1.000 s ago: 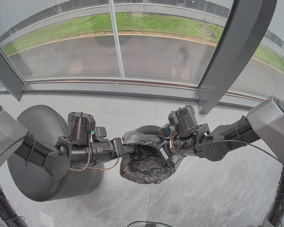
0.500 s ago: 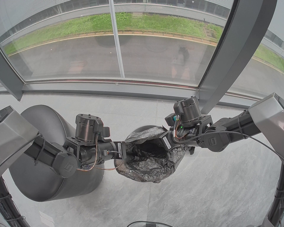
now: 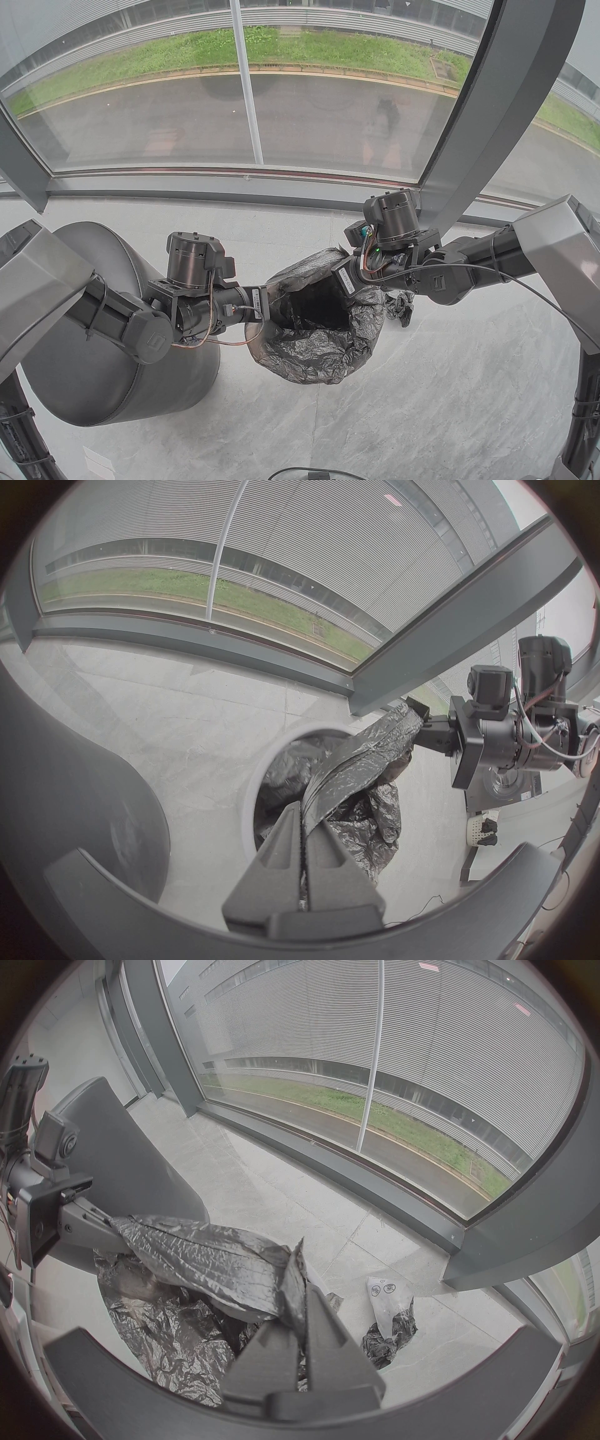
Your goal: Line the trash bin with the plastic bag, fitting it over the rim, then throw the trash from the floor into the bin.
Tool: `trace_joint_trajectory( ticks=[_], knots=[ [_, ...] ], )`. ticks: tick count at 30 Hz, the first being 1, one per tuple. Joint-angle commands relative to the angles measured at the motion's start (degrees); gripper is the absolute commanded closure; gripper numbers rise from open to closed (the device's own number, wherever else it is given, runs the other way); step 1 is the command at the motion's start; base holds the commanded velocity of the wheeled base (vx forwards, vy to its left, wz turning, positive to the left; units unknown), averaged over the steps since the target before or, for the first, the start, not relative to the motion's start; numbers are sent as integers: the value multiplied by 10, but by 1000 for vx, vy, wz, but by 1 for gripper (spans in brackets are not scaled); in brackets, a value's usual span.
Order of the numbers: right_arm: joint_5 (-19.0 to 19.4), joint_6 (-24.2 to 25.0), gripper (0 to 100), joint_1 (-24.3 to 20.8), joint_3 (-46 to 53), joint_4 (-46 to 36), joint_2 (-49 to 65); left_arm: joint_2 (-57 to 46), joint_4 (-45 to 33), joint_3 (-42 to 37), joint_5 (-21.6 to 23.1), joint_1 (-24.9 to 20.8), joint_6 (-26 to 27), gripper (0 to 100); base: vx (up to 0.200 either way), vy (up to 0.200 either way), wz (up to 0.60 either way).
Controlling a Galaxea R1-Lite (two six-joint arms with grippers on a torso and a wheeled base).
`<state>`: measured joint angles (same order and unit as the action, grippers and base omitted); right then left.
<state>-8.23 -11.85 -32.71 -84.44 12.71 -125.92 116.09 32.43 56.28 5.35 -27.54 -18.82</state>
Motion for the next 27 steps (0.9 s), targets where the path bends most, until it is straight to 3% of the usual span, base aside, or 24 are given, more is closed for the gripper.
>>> trace_joint_trajectory(
  ticks=[1, 9, 27],
  knots=[
    [-1, -2, 100, 1, -18, 0, -21, 12, -2, 14, -1, 6, 0, 100, 0, 0, 0],
    [-3, 1, 100, 1, -53, 0, -50, 39, -2, 34, -12, 28, 31, 100, 0, 0, 0],
    [-2, 3, 100, 8, -64, 0, -52, 44, 1, 39, -12, 32, 37, 100, 0, 0, 0]
  ],
)
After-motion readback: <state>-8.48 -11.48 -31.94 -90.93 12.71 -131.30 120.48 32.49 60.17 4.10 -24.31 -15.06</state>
